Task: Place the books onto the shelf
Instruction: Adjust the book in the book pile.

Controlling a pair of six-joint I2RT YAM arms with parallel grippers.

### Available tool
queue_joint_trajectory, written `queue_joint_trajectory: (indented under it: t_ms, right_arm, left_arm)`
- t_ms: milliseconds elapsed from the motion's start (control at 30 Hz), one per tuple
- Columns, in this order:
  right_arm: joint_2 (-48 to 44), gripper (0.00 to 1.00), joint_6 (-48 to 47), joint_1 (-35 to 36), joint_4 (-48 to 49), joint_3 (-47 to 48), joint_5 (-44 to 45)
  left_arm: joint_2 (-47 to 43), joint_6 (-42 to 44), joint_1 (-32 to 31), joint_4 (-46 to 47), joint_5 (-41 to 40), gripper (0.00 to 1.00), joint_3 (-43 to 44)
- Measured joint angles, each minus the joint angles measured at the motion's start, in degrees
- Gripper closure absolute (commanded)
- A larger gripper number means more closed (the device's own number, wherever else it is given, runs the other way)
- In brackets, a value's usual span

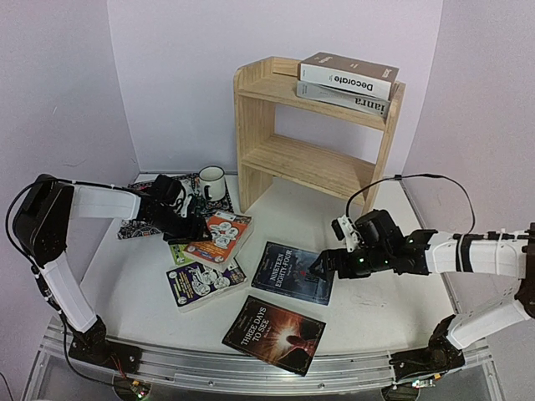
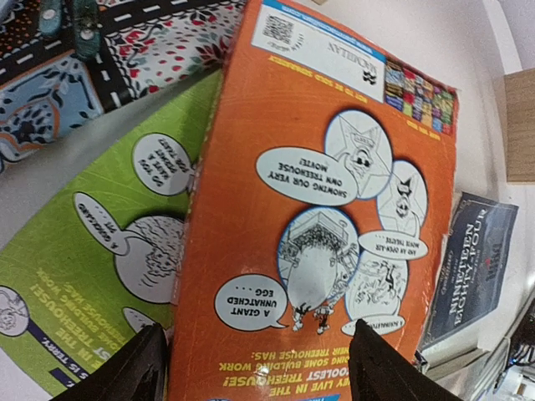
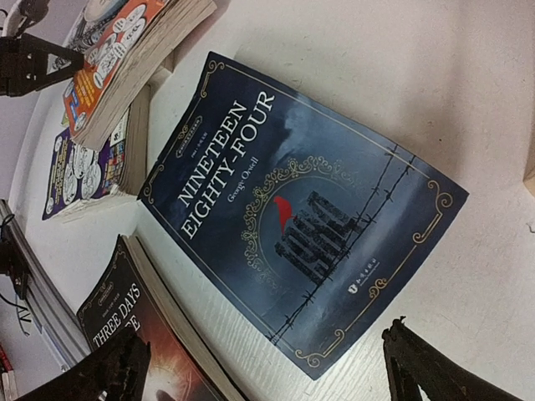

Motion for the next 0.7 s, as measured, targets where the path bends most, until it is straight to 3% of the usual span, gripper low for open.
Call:
queue_joint_trajectory:
  t_ms: [267, 500, 700]
  right_arm:
    - [3.9, 0.02, 0.9, 0.0, 3.0, 0.0, -2.3]
    - [6.3, 0.02, 1.8, 0.6, 5.3, 0.0, -3.3]
    - [8.5, 0.03, 3.4, 1.9, 7.6, 0.1, -3.4]
  left_arm:
    - [-1.6, -1.0, -1.4, -0.4, 13.9, 0.27, -2.5]
    - [-13.1, -2.4, -5.1, -1.3, 28.0, 0.24, -5.5]
    - [-23.7, -3.6, -4.9, -1.2, 27.0, 0.23, -5.7]
